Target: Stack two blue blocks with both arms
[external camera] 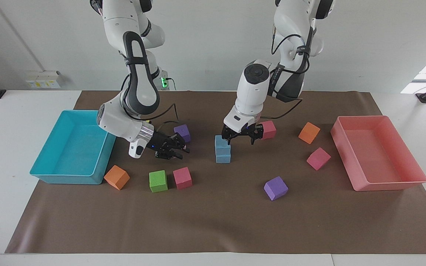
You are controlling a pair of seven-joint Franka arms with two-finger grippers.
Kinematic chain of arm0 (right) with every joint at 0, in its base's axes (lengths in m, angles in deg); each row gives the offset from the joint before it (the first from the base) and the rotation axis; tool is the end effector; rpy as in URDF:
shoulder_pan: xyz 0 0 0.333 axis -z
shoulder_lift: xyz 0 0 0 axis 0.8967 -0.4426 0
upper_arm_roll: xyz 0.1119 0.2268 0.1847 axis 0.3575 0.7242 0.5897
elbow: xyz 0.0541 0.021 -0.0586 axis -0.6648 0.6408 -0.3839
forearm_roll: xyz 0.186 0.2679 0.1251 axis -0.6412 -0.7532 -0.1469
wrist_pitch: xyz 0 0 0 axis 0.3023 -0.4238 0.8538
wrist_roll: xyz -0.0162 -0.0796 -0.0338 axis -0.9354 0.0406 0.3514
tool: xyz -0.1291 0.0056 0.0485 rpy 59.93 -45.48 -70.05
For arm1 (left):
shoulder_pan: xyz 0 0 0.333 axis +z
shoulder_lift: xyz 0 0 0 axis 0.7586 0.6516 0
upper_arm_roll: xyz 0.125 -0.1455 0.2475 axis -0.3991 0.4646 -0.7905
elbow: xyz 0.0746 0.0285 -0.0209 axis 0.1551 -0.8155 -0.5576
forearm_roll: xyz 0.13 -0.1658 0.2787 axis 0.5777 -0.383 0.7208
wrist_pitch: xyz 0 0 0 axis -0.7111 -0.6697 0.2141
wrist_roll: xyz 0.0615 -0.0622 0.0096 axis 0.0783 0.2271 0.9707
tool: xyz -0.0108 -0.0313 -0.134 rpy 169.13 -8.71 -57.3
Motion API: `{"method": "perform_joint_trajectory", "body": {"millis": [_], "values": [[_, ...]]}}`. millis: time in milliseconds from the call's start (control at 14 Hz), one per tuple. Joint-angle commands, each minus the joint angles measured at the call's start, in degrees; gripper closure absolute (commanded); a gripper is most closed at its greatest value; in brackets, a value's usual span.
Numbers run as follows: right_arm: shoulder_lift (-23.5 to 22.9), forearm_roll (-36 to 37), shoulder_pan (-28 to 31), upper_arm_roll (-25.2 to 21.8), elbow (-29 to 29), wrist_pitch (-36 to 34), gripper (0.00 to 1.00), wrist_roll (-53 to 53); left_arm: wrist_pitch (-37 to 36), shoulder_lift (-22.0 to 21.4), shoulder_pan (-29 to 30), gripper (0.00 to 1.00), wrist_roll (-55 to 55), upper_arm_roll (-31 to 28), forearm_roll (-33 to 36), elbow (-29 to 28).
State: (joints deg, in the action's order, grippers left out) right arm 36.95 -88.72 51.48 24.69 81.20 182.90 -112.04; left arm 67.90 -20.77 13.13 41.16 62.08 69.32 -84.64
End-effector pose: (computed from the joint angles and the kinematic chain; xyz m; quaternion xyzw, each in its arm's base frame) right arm 0.5644 0.1384 0.3353 -0.9306 -0.1210 -0.0554 0.3411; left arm 0.5098 -0.3351 0.4154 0.9993 -0.0253 0.0194 0.0218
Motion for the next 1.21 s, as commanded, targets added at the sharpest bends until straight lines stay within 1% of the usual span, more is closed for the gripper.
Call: {"method": "perform_joint_trajectory", "body": {"millis": [0, 142, 285, 427, 570, 641, 784, 855, 926, 1140], "values": [[1.9, 11.6, 0.4, 0.4, -3.4, -1.4, 0.0, 10.6, -1.9, -7.7, 2.9, 0.0, -4.4, 0.4, -0.2, -6.5], [2.6, 18.5, 0.2, 0.4, -5.6, -2.7, 0.0, 18.9, -2.5, -10.8, 6.0, 0.0, -9.0, 0.4, -0.3, -7.1], [2.8, 26.1, 0.0, 0.4, -8.1, -3.7, 0.0, 24.7, -4.9, -12.9, 9.1, 0.0, -12.5, 0.4, -0.2, -6.7], [2.8, 34.8, -0.1, 0.4, -9.1, -3.6, 0.0, 31.3, -5.3, -14.0, 12.9, 0.0, -18.2, 0.4, -0.3, -5.6], [2.8, 43.5, -0.1, 0.4, -10.0, -3.6, 0.0, 34.8, -5.4, -13.8, 16.1, 0.0, -22.5, 0.3, -0.3, -2.4], [3.0, 46.7, 0.1, 0.4, -10.1, -3.6, 0.0, 36.0, -5.4, -13.7, 17.6, 0.0, -23.2, 0.3, -0.3, -1.0], [4.2, 49.8, 0.5, -0.5, -10.8, -3.8, 0.0, 39.7, -5.5, -13.4, 19.8, 0.0, -23.4, 0.3, -0.2, 1.7], [5.0, 50.3, 0.6, -1.6, -10.8, -5.1, 0.0, 41.3, -5.7, -13.3, 21.2, 0.0, -23.6, 0.3, -0.2, 3.2], [6.1, 50.1, 0.6, -3.0, -11.1, -7.5, 0.0, 42.7, -7.4, -13.2, 23.0, 0.0, -24.2, 0.3, -0.1, 4.9], [9.4, 50.3, 0.6, -7.3, -12.7, -13.5, 0.0, 43.0, -15.6, -13.1, 27.8, 0.0, -29.8, 0.3, -0.4, 9.4]]}}
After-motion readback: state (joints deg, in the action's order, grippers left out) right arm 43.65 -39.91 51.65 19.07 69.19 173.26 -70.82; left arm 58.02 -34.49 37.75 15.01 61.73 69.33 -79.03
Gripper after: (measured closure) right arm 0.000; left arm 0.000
